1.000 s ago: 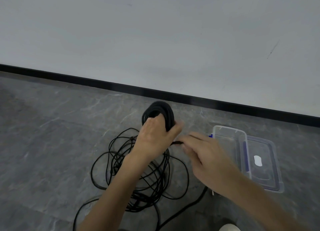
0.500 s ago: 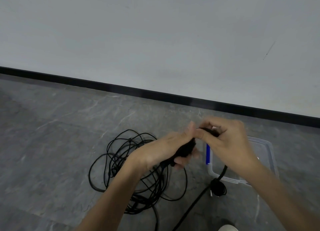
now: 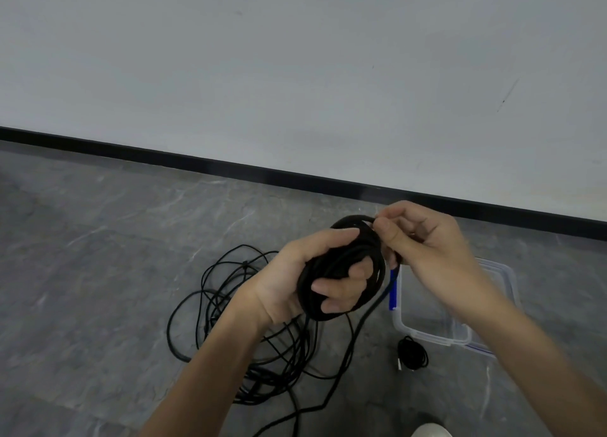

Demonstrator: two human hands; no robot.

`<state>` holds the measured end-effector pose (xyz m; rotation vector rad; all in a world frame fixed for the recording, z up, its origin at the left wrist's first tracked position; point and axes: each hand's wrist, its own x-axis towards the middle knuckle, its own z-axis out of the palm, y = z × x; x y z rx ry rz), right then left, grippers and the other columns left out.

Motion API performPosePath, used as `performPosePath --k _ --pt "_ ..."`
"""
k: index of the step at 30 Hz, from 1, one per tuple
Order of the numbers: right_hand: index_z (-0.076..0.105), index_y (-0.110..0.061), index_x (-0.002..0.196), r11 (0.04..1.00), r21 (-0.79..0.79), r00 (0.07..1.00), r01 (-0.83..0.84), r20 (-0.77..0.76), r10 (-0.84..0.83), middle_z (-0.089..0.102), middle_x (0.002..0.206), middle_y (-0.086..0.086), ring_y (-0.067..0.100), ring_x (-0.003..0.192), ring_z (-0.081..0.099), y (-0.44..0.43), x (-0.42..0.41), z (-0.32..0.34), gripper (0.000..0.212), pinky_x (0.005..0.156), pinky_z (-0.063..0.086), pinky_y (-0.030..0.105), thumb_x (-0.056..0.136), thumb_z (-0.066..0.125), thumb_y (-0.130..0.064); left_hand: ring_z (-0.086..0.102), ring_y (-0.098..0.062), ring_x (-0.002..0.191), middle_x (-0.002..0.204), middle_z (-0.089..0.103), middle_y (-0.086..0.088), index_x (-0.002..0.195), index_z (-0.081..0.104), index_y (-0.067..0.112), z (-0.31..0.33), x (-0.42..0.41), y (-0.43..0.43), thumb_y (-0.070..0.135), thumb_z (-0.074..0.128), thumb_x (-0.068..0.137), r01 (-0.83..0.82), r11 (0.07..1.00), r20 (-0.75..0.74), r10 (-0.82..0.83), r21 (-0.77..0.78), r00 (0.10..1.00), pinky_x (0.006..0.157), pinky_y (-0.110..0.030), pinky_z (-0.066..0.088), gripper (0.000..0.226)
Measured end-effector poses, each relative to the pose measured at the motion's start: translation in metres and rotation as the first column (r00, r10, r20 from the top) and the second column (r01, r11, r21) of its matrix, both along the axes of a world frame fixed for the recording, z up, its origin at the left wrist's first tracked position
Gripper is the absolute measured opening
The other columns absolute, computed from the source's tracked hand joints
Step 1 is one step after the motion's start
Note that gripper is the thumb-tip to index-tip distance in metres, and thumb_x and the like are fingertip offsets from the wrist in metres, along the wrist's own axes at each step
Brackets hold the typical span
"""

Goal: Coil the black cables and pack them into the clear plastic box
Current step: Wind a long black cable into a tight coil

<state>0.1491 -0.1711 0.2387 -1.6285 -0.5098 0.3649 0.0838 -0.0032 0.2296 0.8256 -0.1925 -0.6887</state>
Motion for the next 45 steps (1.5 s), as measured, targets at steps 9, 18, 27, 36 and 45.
performPosePath --k 9,18,27,36,45 --pt "0.068 -0.005 0.097 0.996 -0.086 0.999 -0.019 0.031 0.022 0.065 0.083 0.023 0.037 0.079 0.061 0.004 -0.005 -0.004 0.036 0.075 0.053 0.045 0.086 0.049 -0.034 0.028 -0.009 0.040 0.046 0.028 0.007 0.074 0.052 0.010 -0.003 0.004 0.003 0.054 0.049 0.092 -0.009 0.979 -0.017 0.005 -0.206 1.000 0.043 -0.016 0.034 0.048" --pt "0.066 -0.019 0.100 0.980 -0.143 0.981 -0.136 -0.161 0.112 0.073 0.091 0.007 0.014 0.086 0.070 0.013 -0.013 -0.016 0.025 0.081 0.056 0.023 0.099 0.041 -0.018 0.032 -0.014 0.043 0.046 0.032 0.005 0.073 0.054 0.009 -0.002 0.006 0.012 0.044 0.047 0.095 -0.128 0.904 -0.060 0.113 -0.408 0.992 0.048 -0.020 0.036 0.042" --pt "0.070 -0.015 0.089 0.994 -0.030 0.878 -0.107 -0.472 0.080 0.075 0.087 0.008 0.015 0.080 0.072 0.022 -0.023 -0.005 0.033 0.069 0.058 0.022 0.101 0.039 -0.020 0.046 -0.009 0.049 0.047 0.045 0.009 0.073 0.054 0.015 -0.002 0.003 0.012 0.033 0.057 0.086 -0.338 0.900 -0.060 0.335 -0.276 0.940 0.057 -0.020 0.040 0.022" --pt "0.047 -0.040 0.117 0.956 -0.122 0.863 -0.267 -0.473 0.181 0.071 0.097 0.020 0.025 0.094 0.070 0.021 -0.028 0.000 0.030 0.084 0.057 0.028 0.101 0.046 -0.015 0.050 -0.008 0.058 0.054 0.049 0.012 0.077 0.060 0.020 0.003 0.002 0.009 0.027 0.063 0.079 -0.428 0.875 -0.005 0.438 -0.227 0.899 0.071 -0.025 0.038 0.008" --pt "0.056 -0.014 0.106 0.902 -0.267 0.873 -0.340 -0.447 0.197 0.072 0.076 0.002 0.009 0.074 0.068 0.025 -0.036 -0.005 0.014 0.066 0.052 0.017 0.098 0.049 -0.006 0.050 -0.010 0.066 0.061 0.045 0.009 0.081 0.056 0.020 0.010 0.002 0.005 0.015 0.040 0.088 -0.678 0.729 0.012 0.682 -0.097 0.731 0.074 -0.024 0.042 0.018"
